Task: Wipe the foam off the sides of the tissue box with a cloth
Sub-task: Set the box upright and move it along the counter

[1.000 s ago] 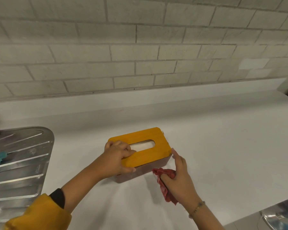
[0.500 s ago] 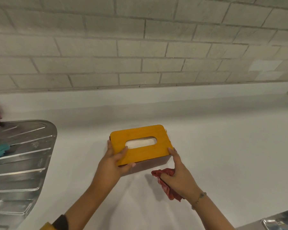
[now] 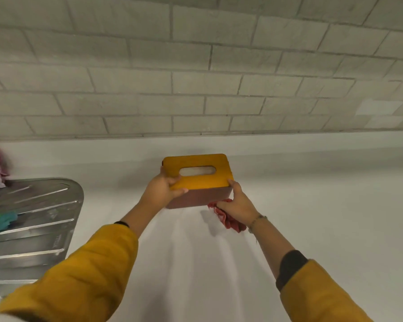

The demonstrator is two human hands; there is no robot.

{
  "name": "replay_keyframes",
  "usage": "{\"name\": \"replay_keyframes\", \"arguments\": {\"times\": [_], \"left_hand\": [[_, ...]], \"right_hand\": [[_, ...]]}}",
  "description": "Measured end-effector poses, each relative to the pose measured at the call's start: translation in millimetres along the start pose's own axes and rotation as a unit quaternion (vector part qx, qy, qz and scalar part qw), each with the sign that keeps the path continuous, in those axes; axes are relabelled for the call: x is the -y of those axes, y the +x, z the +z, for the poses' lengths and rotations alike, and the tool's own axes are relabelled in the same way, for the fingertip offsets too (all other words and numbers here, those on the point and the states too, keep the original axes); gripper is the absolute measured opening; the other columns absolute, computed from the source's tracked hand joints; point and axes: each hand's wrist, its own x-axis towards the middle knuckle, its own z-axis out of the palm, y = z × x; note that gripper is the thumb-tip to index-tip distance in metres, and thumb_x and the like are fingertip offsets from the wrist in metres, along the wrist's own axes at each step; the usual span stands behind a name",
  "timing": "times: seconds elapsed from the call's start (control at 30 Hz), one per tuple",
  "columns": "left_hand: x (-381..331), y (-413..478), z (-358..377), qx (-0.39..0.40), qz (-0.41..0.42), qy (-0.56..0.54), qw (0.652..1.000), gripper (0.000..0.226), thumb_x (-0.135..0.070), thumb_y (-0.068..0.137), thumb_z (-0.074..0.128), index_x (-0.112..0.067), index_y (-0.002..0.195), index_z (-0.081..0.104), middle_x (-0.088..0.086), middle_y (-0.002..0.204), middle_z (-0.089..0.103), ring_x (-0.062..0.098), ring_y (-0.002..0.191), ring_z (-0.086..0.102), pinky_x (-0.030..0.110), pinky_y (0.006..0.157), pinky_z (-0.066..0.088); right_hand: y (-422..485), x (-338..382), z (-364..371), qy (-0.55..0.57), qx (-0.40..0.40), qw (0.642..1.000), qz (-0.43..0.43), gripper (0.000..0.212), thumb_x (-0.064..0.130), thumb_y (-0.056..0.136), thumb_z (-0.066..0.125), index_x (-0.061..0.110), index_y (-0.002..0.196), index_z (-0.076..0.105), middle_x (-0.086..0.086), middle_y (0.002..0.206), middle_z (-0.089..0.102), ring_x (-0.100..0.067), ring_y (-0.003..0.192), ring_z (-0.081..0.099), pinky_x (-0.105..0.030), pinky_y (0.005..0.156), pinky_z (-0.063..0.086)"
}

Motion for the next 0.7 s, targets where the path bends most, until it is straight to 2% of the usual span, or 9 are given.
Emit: {"name": "replay_keyframes", "arguments": {"times": [0.07, 0.13, 0.3, 0.47, 0.57, 0.63, 0.7], "left_hand": [[-2, 12, -2, 0.004, -0.002, 0.005, 1.0, 0.055, -0.046, 0.077, 0.069, -0.02, 0.125, 0.061, 0.009, 0.148, 0.038, 0.032, 0.116, 0.055, 0.025, 0.091, 0.039], [-5, 23, -5, 0.011, -0.001, 0.017, 1.0, 0.056, -0.047, 0.078, 0.068, -0.019, 0.126, 0.059, 0.01, 0.143, 0.043, 0.032, 0.114, 0.055, 0.029, 0.092, 0.041], [-9, 43, -10, 0.026, 0.004, 0.032, 0.999, 0.056, -0.047, 0.079, 0.066, -0.02, 0.128, 0.057, 0.011, 0.138, 0.047, 0.032, 0.115, 0.055, 0.032, 0.094, 0.042], [-13, 59, -13, 0.061, 0.011, 0.055, 0.997, 0.068, -0.045, 0.083, 0.063, -0.024, 0.142, 0.038, 0.013, 0.152, 0.026, 0.034, 0.129, 0.043, 0.038, 0.107, 0.036], [-18, 69, -15, 0.114, 0.0, 0.105, 0.988, 0.057, -0.043, 0.086, 0.06, -0.022, 0.137, 0.042, 0.019, 0.151, 0.017, 0.035, 0.118, 0.051, 0.036, 0.098, 0.041], [-23, 74, -16, 0.135, -0.011, 0.131, 0.982, 0.051, -0.042, 0.086, 0.06, -0.019, 0.129, 0.046, 0.019, 0.146, 0.024, 0.031, 0.102, 0.055, 0.033, 0.087, 0.043], [-27, 78, -17, 0.145, -0.016, 0.142, 0.979, 0.051, -0.04, 0.085, 0.063, -0.017, 0.127, 0.045, 0.018, 0.143, 0.027, 0.028, 0.097, 0.054, 0.033, 0.087, 0.042]], "right_hand": [[13, 6, -3, 0.015, 0.006, 1.0, 0.0, 0.082, 0.016, 0.084, 0.059, 0.036, 0.144, 0.007, 0.008, 0.053, 0.068, -0.01, 0.045, 0.063, -0.023, 0.045, 0.054], [26, 10, -7, 0.019, 0.006, 1.0, 0.006, 0.083, 0.013, 0.083, 0.059, 0.031, 0.145, 0.006, 0.011, 0.052, 0.068, -0.007, 0.043, 0.062, -0.019, 0.042, 0.051], [49, 12, -12, 0.012, 0.016, 1.0, 0.02, 0.086, 0.016, 0.08, 0.06, 0.035, 0.144, 0.005, 0.006, 0.053, 0.069, -0.013, 0.044, 0.062, -0.024, 0.045, 0.052], [67, 13, -14, 0.023, 0.028, 0.998, 0.046, 0.084, 0.015, 0.076, 0.058, 0.046, 0.137, 0.01, -0.003, 0.054, 0.066, -0.022, 0.046, 0.057, -0.032, 0.049, 0.051], [67, 14, -15, 0.009, 0.024, 0.998, 0.054, 0.084, 0.017, 0.075, 0.059, 0.045, 0.138, 0.01, -0.013, 0.071, 0.072, -0.025, 0.053, 0.059, -0.039, 0.061, 0.054], [65, 15, -16, -0.015, 0.022, 0.998, 0.049, 0.084, 0.018, 0.077, 0.06, 0.04, 0.141, 0.01, -0.014, 0.082, 0.075, -0.022, 0.054, 0.062, -0.039, 0.066, 0.057], [63, 16, -18, -0.024, 0.025, 0.999, 0.042, 0.083, 0.018, 0.078, 0.06, 0.038, 0.143, 0.011, -0.006, 0.075, 0.074, -0.017, 0.05, 0.063, -0.031, 0.058, 0.058]]}}
